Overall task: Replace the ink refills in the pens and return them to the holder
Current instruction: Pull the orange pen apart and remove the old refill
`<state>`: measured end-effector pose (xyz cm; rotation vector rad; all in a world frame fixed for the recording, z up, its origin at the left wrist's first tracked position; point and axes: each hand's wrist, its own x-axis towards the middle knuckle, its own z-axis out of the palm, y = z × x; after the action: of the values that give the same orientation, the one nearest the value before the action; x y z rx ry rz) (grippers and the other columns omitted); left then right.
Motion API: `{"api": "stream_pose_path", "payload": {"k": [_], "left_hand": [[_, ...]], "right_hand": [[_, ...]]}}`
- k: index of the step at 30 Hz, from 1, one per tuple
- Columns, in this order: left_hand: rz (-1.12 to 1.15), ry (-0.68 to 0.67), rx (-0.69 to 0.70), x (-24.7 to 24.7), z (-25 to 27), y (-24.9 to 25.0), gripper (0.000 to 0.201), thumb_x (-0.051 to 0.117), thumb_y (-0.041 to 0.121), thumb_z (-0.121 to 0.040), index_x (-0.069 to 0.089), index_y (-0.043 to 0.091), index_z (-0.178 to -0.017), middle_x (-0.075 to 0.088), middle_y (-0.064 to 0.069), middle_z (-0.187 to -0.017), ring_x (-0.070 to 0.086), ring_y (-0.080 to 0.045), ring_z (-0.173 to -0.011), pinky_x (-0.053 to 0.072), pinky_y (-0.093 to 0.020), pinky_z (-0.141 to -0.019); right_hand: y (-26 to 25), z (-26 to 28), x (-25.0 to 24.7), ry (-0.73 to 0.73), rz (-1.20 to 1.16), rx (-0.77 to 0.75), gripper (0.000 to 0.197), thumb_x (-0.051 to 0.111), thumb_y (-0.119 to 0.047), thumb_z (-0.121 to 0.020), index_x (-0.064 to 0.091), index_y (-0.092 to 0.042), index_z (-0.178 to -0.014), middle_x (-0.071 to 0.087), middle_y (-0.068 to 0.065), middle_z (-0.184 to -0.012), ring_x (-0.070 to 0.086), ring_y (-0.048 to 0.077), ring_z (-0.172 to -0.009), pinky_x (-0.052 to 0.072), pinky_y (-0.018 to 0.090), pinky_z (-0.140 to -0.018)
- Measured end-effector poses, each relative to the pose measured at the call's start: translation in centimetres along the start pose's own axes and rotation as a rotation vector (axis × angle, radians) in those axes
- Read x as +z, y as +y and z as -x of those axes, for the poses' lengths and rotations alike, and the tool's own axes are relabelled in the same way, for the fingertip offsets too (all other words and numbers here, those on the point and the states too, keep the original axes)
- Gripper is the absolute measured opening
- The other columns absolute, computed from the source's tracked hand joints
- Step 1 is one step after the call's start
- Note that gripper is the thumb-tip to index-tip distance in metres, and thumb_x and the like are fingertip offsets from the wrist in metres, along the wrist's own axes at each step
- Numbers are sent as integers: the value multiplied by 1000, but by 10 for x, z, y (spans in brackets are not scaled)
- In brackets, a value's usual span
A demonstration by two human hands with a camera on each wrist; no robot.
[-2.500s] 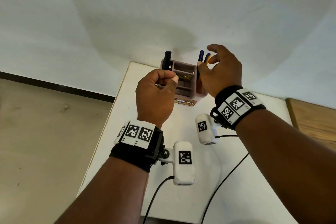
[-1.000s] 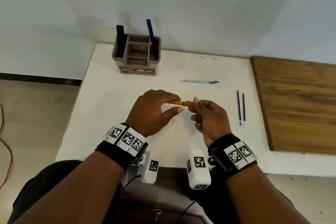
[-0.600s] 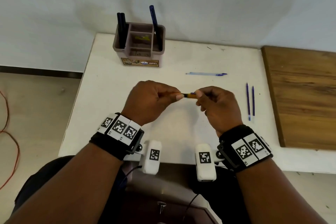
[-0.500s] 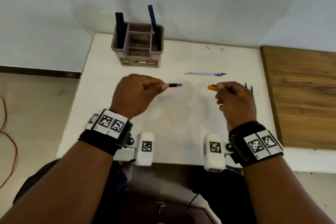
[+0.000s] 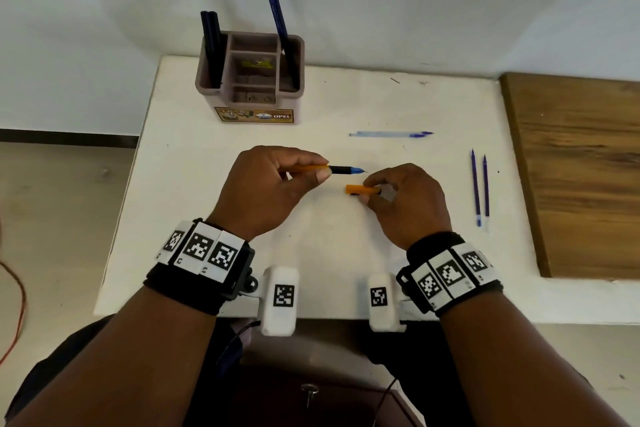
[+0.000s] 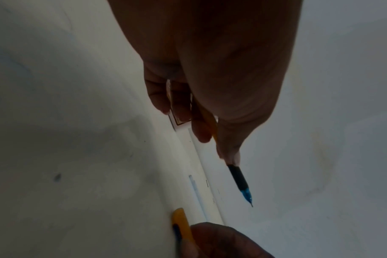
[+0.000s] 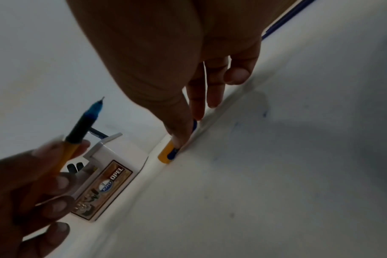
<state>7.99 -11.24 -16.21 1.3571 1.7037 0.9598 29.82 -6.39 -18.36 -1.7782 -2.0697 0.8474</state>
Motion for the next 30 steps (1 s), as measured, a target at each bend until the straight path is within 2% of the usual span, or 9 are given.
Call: {"api": "stream_pose_path", "payload": {"k": [4, 7, 12, 17, 21, 22, 25, 28, 30], "left_hand": [[-15, -9, 28, 3, 2, 1, 16, 77, 40, -84, 79, 35, -98, 75, 20, -88, 66, -3, -83, 47, -14, -72], [-11, 11, 41, 3, 1, 1, 16, 77, 40, -84, 79, 35, -99, 75, 19, -85, 65, -3, -81, 46, -15, -70], [-45, 64, 151, 5, 1, 3, 18, 76, 40, -85, 79, 33, -102, 72, 21, -83, 63, -3, -82, 43, -14, -71], [-77, 67, 225, 4, 2, 6, 18, 75, 40, -87, 78, 33, -103, 73, 19, -85, 65, -1, -83, 44, -15, -74], [14, 48, 156, 3, 4, 10, 12, 73, 42, -88, 78, 35, -97, 76, 20, -86, 71, -4, -84, 56, -30, -76], [28, 42, 142, 3, 4, 10, 10, 73, 41, -88, 78, 36, -95, 75, 21, -86, 71, -2, -85, 57, -30, -77], [35, 46, 144, 2, 4, 11, 13, 75, 39, -87, 79, 31, -97, 75, 22, -85, 71, 2, -85, 56, -24, -76], [10, 54, 149, 1, 4, 10, 18, 76, 41, -86, 79, 30, -99, 75, 19, -85, 70, 1, -82, 50, -16, -74], [13, 59, 140, 0, 3, 9, 18, 76, 41, -85, 79, 30, -100, 76, 18, -86, 70, 1, -83, 49, -15, -74]], "right_hand": [[-1, -2, 1, 11, 38, -37, 16, 75, -28, -86, 73, -31, -101, 63, -3, -103, 60, 16, -97, 42, 23, -83], [-10, -3, -9, 122, -46, -28, 9, 67, -33, -92, 71, -31, -99, 67, -9, -97, 59, 5, -80, 45, 18, -73], [-36, 4, -17, 88, -384, 22, 51, 43, -43, -105, 73, -17, -73, 69, -6, -65, 63, 0, -63, 45, 15, -64], [-34, 3, -11, -5, -416, -57, 44, 54, -39, -101, 67, -24, -63, 64, -9, -58, 65, 19, -64, 52, 36, -68], [-31, 3, -19, 14, -421, -157, 22, 67, -24, -95, 68, -29, -74, 64, -20, -61, 59, 0, -61, 47, 16, -62], [-29, 2, -19, 9, -445, -168, 17, 71, -21, -92, 70, -31, -79, 67, -17, -68, 63, 1, -66, 52, 18, -67], [-29, 3, -18, -35, -570, -127, 2, 72, -34, -86, 73, -33, -85, 73, -8, -78, 73, 22, -76, 61, 46, -78], [-31, 2, -15, -33, -525, -88, 36, 60, -37, -99, 70, -19, -69, 68, -5, -61, 68, 16, -57, 57, 32, -63], [-30, 1, -15, -38, -513, -94, 30, 63, -30, -97, 70, -17, -71, 67, -6, -61, 67, 18, -61, 59, 36, -68]]}}
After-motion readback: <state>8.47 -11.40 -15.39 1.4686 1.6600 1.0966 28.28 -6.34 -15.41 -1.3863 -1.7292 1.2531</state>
